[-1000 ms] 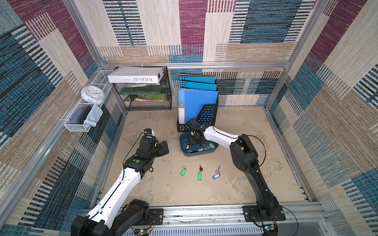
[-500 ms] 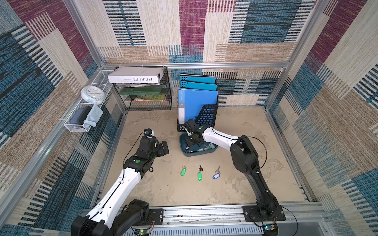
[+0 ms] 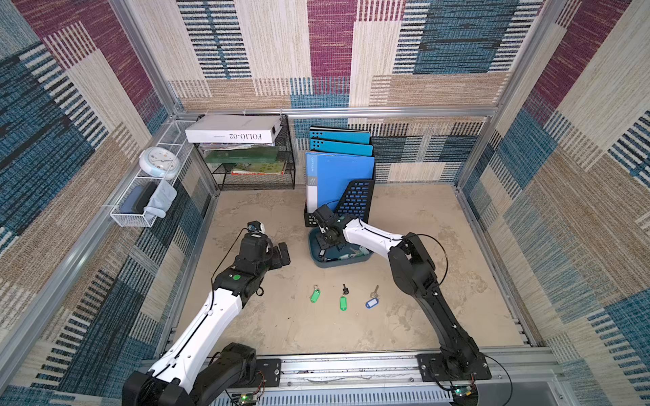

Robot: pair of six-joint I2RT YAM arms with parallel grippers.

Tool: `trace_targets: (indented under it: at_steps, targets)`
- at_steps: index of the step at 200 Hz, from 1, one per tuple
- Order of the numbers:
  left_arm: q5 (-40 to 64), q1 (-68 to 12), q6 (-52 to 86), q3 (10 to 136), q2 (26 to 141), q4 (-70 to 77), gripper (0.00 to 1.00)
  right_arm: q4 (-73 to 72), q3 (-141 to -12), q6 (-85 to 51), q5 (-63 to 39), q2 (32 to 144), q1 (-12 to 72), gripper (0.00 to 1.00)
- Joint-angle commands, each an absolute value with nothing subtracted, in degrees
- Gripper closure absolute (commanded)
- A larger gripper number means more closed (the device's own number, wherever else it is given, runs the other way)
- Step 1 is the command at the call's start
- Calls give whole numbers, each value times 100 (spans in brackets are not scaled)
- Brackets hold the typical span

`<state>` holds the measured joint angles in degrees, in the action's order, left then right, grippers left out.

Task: Take the keys out of the storage box
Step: Pick up the key from the storage box.

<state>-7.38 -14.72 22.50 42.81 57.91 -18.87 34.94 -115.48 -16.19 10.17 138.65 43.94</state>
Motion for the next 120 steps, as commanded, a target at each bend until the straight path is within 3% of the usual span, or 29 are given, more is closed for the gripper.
trace_targets:
  at_steps: [1, 11, 120]
  targets:
    - [-764, -1459, 2201, 4270, 5770, -1881, 1, 3687, -11527, -1613, 1213, 13843, 4385, 95]
    - [-764, -1459, 2209, 4265, 5767, -1881, 1, 3651, -11488, -1609, 1234, 13779, 4384, 100]
    - [-703, -1457, 2210, 4263, 5745, -1862, 1, 2891, -10154, -1406, 1237, 12281, 4395, 100]
